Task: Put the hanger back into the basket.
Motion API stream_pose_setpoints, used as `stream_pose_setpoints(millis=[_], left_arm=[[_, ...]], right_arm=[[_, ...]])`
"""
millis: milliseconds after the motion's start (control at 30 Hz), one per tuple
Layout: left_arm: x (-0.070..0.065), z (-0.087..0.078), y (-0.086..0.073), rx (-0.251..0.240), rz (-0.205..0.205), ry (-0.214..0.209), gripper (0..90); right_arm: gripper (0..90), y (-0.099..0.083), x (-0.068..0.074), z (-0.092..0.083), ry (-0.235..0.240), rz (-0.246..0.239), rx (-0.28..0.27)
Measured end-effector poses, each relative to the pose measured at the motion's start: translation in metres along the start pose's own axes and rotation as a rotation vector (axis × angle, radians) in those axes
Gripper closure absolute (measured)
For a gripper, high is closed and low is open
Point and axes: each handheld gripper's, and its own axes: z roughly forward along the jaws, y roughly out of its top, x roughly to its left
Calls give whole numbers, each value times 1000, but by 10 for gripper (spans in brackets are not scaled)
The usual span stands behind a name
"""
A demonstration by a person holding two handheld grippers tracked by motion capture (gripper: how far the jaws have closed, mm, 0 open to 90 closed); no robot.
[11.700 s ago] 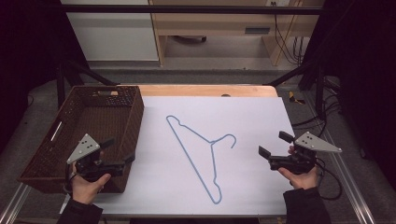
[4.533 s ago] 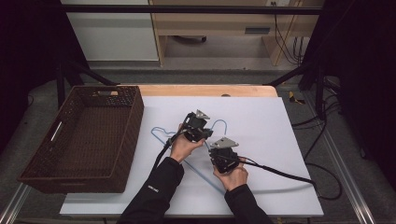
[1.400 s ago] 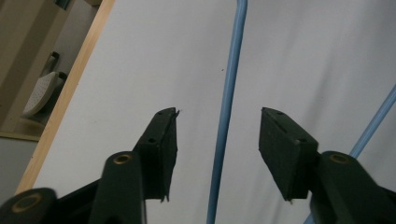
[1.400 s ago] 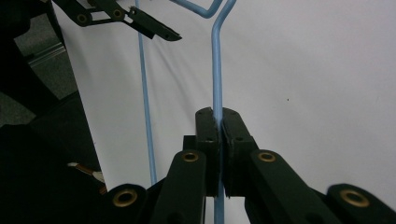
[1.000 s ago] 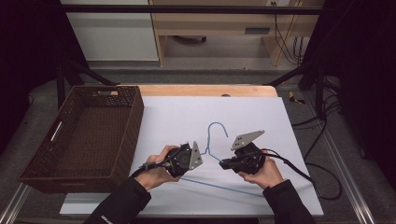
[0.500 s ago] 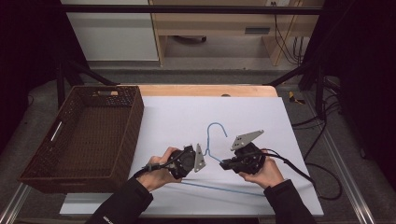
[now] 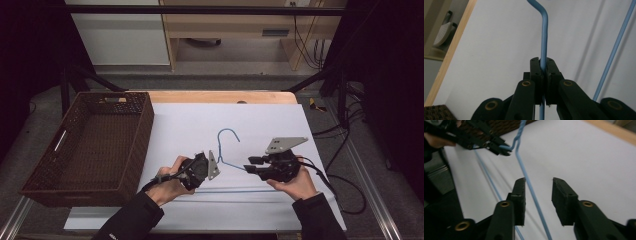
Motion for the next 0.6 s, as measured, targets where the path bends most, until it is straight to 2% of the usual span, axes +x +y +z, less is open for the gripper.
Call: stream_pose_setpoints(millis=[100, 200, 300, 433, 533, 600], left_arm=[[3, 0, 1, 14, -33, 5, 867], [6, 0, 2, 26, -50, 2, 868], [11, -1, 4, 52, -86, -7, 868], [16, -5, 5, 59, -113, -1, 868], [19, -6, 6, 70, -127, 4, 867], [20, -7, 5, 73, -129, 2, 868]], right_arm=[[527, -2, -8, -15, -72, 20, -65], [403, -7, -15, -24, -134, 32, -115], [284, -15, -24, -30, -179, 69, -172], [195, -26, -35, -35, -258, 114, -227], [120, -34, -39, -37, -313, 136, -247], [107, -36, -40, -38, -326, 146, -253]])
